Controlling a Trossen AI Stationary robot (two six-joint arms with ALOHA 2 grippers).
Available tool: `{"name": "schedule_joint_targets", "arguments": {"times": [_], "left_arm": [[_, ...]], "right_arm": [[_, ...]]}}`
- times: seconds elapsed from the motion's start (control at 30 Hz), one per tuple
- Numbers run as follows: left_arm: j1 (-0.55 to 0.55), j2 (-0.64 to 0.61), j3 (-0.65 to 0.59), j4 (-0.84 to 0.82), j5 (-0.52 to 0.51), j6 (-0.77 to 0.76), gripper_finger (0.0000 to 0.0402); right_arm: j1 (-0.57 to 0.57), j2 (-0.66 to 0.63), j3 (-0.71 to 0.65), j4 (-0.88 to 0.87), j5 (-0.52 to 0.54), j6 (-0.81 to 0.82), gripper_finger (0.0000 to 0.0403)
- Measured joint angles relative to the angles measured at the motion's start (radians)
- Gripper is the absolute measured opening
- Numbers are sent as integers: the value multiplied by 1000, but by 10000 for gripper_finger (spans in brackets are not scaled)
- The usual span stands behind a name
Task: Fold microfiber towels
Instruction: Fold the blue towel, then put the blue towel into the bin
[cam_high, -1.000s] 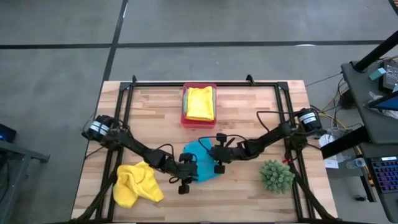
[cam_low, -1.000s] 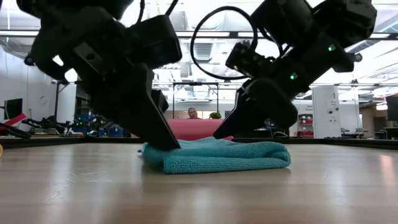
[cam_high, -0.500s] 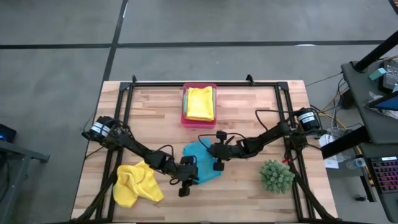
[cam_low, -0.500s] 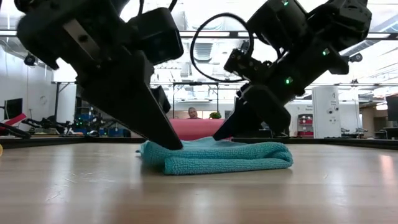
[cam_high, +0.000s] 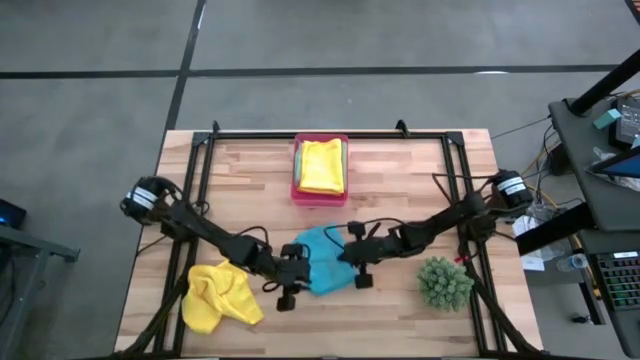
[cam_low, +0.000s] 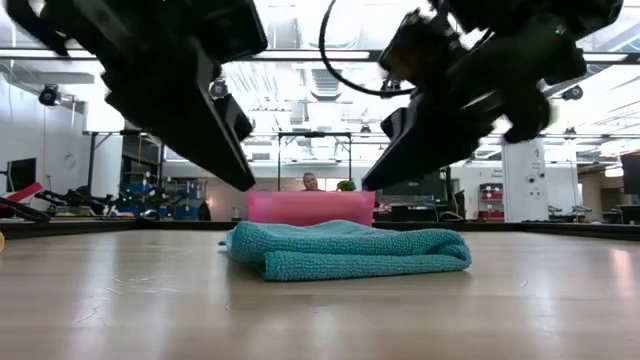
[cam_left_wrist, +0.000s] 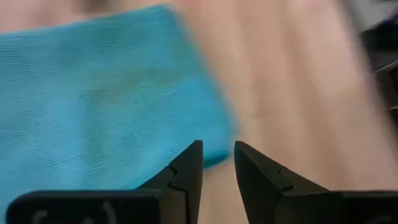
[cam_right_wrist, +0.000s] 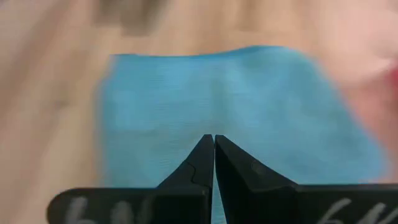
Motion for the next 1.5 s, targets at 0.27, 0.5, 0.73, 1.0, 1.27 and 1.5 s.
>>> {"name": "schedule_joint_targets", "arguments": {"times": [0.27,0.5,0.73,1.0,1.27,1.5], "left_arm": [[48,-18,-21,-126,-340,117,77],[126,-12,-66,-120,-362,133,77],[137,-12,-88,-119,-362,133,77],[137,-39,-84,-115,-362,108,77],[137,-124,-58,-88,-362,108,77],[137,-147,-57,-50,-363,115,77]], "right_arm": [[39,22,-6,-11,-162,66,9],[42,58,-22,-13,-159,114,9],[42,80,-25,-31,-160,142,9],[42,-36,-25,-81,-96,87,9],[42,-274,-20,-42,724,-162,9],[27,-468,-27,-38,628,-258,9]]}}
